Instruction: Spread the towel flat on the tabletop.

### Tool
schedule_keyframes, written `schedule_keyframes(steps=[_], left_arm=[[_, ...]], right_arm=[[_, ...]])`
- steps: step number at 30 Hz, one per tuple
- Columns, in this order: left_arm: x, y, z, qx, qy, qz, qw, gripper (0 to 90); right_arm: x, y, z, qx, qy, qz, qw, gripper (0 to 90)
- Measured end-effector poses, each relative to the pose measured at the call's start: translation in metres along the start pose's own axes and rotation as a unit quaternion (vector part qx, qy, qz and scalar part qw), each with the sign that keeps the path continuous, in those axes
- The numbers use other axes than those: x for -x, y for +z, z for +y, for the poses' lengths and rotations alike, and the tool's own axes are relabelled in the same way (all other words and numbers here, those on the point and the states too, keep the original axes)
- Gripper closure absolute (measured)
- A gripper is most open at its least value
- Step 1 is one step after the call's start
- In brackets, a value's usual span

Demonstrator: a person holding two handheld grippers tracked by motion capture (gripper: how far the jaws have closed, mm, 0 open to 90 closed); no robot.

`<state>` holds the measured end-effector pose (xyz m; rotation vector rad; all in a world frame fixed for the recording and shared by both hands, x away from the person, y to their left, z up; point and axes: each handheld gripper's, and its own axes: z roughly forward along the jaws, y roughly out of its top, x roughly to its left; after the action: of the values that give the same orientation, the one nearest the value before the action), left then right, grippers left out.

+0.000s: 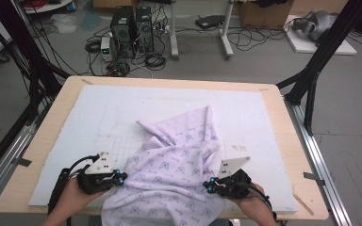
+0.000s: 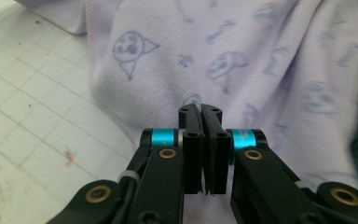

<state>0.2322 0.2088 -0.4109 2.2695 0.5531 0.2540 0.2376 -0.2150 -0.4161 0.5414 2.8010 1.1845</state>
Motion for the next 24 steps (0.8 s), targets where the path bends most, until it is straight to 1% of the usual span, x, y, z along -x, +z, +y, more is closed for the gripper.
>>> schedule_keyframes(steps=[2, 3, 4, 5, 6, 7, 9, 11, 13, 15, 16, 17, 18, 19, 20, 21, 22, 24], left_arm=[[0.009, -0.009, 0.001, 0.004, 0.008, -0.008, 0.9999, 86.6], [0.011, -0.012, 0.002, 0.007, 0.013, -0.009, 0.9999, 85.6], [0.011, -0.013, 0.004, 0.007, 0.016, -0.008, 0.9998, 80.7], [0.008, -0.013, 0.007, 0.005, 0.018, -0.005, 0.9998, 75.0], [0.005, -0.011, 0.009, 0.007, 0.017, 0.001, 0.9998, 71.1], [0.0, -0.009, 0.012, 0.012, 0.016, 0.006, 0.9998, 69.0], [-0.011, 0.0, 0.017, 0.019, 0.012, 0.016, 0.9996, 64.9], [-0.021, 0.012, 0.023, 0.024, 0.007, 0.015, 0.9996, 64.8], [-0.029, 0.028, 0.028, 0.018, 0.006, 0.02, 0.9996, 64.9], [-0.034, 0.044, 0.031, 0.007, 0.009, 0.022, 0.9997, 64.9], [-0.036, 0.049, 0.031, -0.002, 0.012, 0.024, 0.9996, 64.8], [-0.039, 0.056, 0.03, -0.01, 0.007, 0.019, 0.9998, 64.8], [-0.042, 0.064, 0.029, -0.026, -0.002, 0.014, 0.9996, 65.1], [-0.044, 0.067, 0.027, -0.024, -0.007, 0.003, 0.9997, 68.6], [-0.046, 0.067, 0.026, -0.016, -0.014, -0.003, 0.9998, 72.6], [-0.046, 0.067, 0.026, -0.016, -0.015, -0.004, 0.9997, 81.1], [-0.045, 0.066, 0.026, -0.021, -0.014, -0.003, 0.9997, 83.5], [-0.042, 0.064, 0.027, -0.025, -0.011, 0.001, 0.9996, 85.1]], right_arm=[[-0.009, -0.006, -0.001, -0.003, -0.008, 0.005, 0.9999, 89.5], [-0.011, -0.009, -0.001, -0.003, -0.012, 0.0, 0.9999, 89.4], [-0.012, -0.012, 0.0, -0.003, -0.014, -0.008, 0.9999, 88.1], [-0.011, -0.013, 0.001, -0.001, -0.014, -0.016, 0.9998, 85.0], [-0.007, -0.015, 0.004, -0.005, -0.014, -0.028, 0.9995, 83.2], [-0.002, -0.014, 0.007, -0.003, -0.015, -0.037, 0.9992, 80.0], [0.008, -0.008, 0.012, -0.004, -0.018, -0.053, 0.9984, 77.0], [0.018, 0.002, 0.016, -0.01, -0.025, -0.057, 0.998, 74.9], [0.028, 0.015, 0.019, -0.021, -0.023, -0.058, 0.9978, 73.9], [0.036, 0.027, 0.019, -0.038, -0.021, -0.07, 0.9966, 72.9], [0.039, 0.032, 0.019, -0.046, -0.021, -0.069, 0.9963, 72.7], [0.04, 0.035, 0.018, -0.052, -0.022, -0.07, 0.9959, 72.8], [0.041, 0.037, 0.017, -0.049, -0.019, -0.067, 0.9964, 73.6], [0.042, 0.036, 0.017, -0.048, -0.012, -0.06, 0.997, 76.2], [0.043, 0.036, 0.016, -0.047, -0.008, -0.055, 0.9974, 79.3], [0.042, 0.036, 0.015, -0.043, -0.008, -0.051, 0.9977, 84.2], [0.043, 0.036, 0.015, -0.042, -0.007, -0.044, 0.9981, 86.2], [0.042, 0.034, 0.014, -0.044, -0.004, -0.042, 0.9981, 87.7]])
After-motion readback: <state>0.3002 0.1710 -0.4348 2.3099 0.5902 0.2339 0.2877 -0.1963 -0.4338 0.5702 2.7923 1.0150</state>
